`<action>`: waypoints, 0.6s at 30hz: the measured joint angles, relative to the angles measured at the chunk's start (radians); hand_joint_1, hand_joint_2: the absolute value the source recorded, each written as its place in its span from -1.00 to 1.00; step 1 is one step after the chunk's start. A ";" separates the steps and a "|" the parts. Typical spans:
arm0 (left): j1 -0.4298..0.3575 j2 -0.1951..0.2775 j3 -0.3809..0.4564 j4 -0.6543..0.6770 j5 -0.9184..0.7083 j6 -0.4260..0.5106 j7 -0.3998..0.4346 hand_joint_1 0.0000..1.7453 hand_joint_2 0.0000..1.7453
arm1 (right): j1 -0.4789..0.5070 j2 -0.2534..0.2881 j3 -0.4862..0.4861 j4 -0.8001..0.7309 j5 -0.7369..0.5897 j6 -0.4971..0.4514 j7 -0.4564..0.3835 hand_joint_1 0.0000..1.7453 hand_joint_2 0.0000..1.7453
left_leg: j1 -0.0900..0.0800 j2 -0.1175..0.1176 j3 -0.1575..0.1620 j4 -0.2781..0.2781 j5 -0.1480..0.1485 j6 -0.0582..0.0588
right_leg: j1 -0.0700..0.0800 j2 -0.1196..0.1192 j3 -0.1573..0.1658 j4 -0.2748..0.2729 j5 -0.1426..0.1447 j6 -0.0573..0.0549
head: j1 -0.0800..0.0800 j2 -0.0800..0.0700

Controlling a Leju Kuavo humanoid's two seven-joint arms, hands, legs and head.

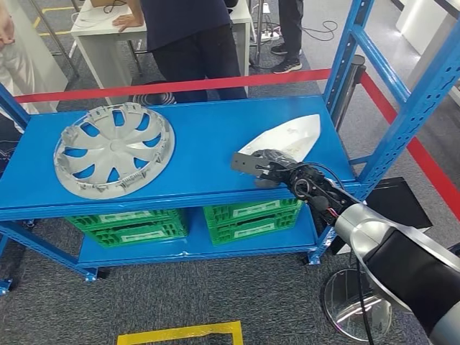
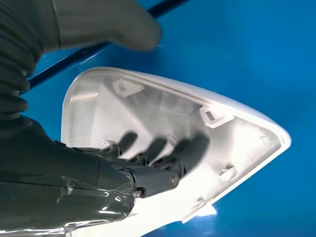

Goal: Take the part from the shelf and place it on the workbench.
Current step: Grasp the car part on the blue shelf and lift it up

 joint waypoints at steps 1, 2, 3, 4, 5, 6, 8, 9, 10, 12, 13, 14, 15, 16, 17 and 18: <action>0.000 0.000 0.000 0.000 0.000 0.000 0.000 -1.00 -1.00 | 0.000 0.000 0.000 0.000 0.000 -0.001 0.002 -0.06 1.00 | 0.000 0.000 0.000 0.000 0.000 0.000 | 0.000 0.000 0.000 0.000 0.000 0.000 | 0.000 0.000; 0.000 0.000 0.000 0.000 0.000 0.000 0.000 -1.00 -1.00 | 0.000 -0.001 0.000 0.000 0.000 -0.002 0.004 -0.06 1.00 | 0.000 0.000 0.000 0.000 0.000 0.000 | 0.000 0.000 0.000 0.000 0.000 0.000 | 0.000 0.000; 0.000 0.000 0.000 0.000 0.000 0.000 0.000 -1.00 -1.00 | 0.000 -0.001 0.000 0.000 0.000 -0.002 0.005 -0.06 1.00 | 0.000 0.000 0.000 0.000 0.000 0.000 | 0.000 0.000 0.000 0.000 0.000 0.000 | 0.000 0.000; 0.000 0.000 0.000 0.000 0.000 0.000 0.000 -1.00 -1.00 | 0.000 -0.002 0.000 0.000 0.001 -0.003 0.005 -0.06 1.00 | 0.000 0.000 0.000 0.000 0.000 0.000 | 0.000 0.000 0.000 0.000 0.000 0.000 | 0.000 0.000; 0.000 0.000 0.000 0.000 0.000 0.000 0.000 -1.00 -1.00 | 0.001 -0.003 0.000 0.000 0.001 -0.004 0.005 -0.06 1.00 | 0.000 0.000 0.000 0.000 0.000 0.000 | 0.000 0.000 0.000 0.000 0.000 0.000 | 0.000 0.000; 0.000 0.000 0.000 0.000 0.000 0.000 0.000 -1.00 -1.00 | 0.001 -0.004 0.000 0.000 0.001 -0.005 0.005 -0.06 1.00 | 0.000 0.000 0.000 0.000 0.000 0.000 | 0.000 0.000 0.000 0.000 0.000 0.000 | 0.000 0.000; 0.000 0.000 0.000 0.000 0.000 0.000 0.000 -1.00 -1.00 | 0.001 -0.007 0.000 0.000 0.001 -0.006 0.006 -0.06 1.00 | 0.000 0.000 0.000 0.000 0.000 0.000 | 0.000 0.000 0.000 0.000 0.000 0.000 | 0.000 0.000; 0.000 0.000 0.000 0.000 0.000 0.000 0.000 -1.00 -1.00 | 0.001 -0.008 0.000 0.000 0.001 -0.007 0.007 -0.06 1.00 | 0.000 0.000 0.000 0.000 0.000 0.000 | 0.000 0.000 0.000 0.000 0.000 0.000 | 0.000 0.000; 0.000 0.000 0.000 0.000 0.000 0.000 0.000 -1.00 -1.00 | 0.002 -0.009 0.000 0.000 0.001 -0.007 0.009 -0.06 1.00 | 0.000 0.000 0.000 0.000 0.000 0.000 | 0.000 0.000 0.000 0.000 0.000 0.000 | 0.000 0.000; 0.000 0.000 0.000 0.000 0.000 0.000 -0.002 -1.00 -1.00 | 0.003 -0.012 0.000 -0.003 0.001 -0.008 0.012 -0.05 1.00 | 0.000 0.000 0.000 0.000 0.000 0.000 | 0.000 0.000 0.000 0.000 0.000 0.000 | 0.000 0.000; 0.000 0.000 0.000 0.000 0.000 0.000 -0.003 -1.00 -1.00 | 0.004 -0.013 0.000 -0.005 0.001 -0.008 0.013 -0.05 1.00 | 0.000 0.000 0.000 0.000 0.000 0.000 | 0.000 0.000 0.000 0.000 0.000 0.000 | 0.000 0.000; 0.000 0.000 0.000 0.000 0.000 0.000 -0.004 -1.00 -1.00 | 0.006 -0.014 0.000 -0.007 0.001 -0.008 0.014 -0.04 1.00 | 0.000 0.000 0.000 0.000 0.000 0.000 | 0.000 0.000 0.000 0.000 0.000 0.000 | 0.000 0.000; 0.000 0.000 0.000 0.000 0.000 0.000 -0.004 -1.00 -1.00 | 0.007 -0.015 0.000 -0.008 0.001 -0.008 0.014 -0.04 1.00 | 0.000 0.000 0.000 0.000 0.000 0.000 | 0.000 0.000 0.000 0.000 0.000 0.000 | 0.000 0.000; 0.000 0.000 0.000 0.000 0.000 0.000 -0.005 -1.00 -1.00 | 0.009 -0.016 0.000 -0.009 0.001 -0.008 0.014 -0.04 1.00 | 0.000 0.000 0.000 0.000 0.000 0.000 | 0.000 0.000 0.000 0.000 0.000 0.000 | 0.000 0.000; 0.000 0.000 0.000 0.000 0.000 0.000 -0.006 -1.00 -1.00 | 0.010 -0.017 0.000 -0.010 0.001 -0.008 0.015 -0.04 1.00 | 0.000 0.000 0.000 0.000 0.000 0.000 | 0.000 0.000 0.000 0.000 0.000 0.000 | 0.000 0.000; 0.000 0.000 0.000 0.000 0.000 0.000 -0.007 -1.00 -1.00 | 0.011 -0.018 0.000 -0.011 0.001 -0.008 0.015 -0.04 1.00 | 0.000 0.000 0.000 0.000 0.000 0.000 | 0.000 0.000 0.000 0.000 0.000 0.000 | 0.000 0.000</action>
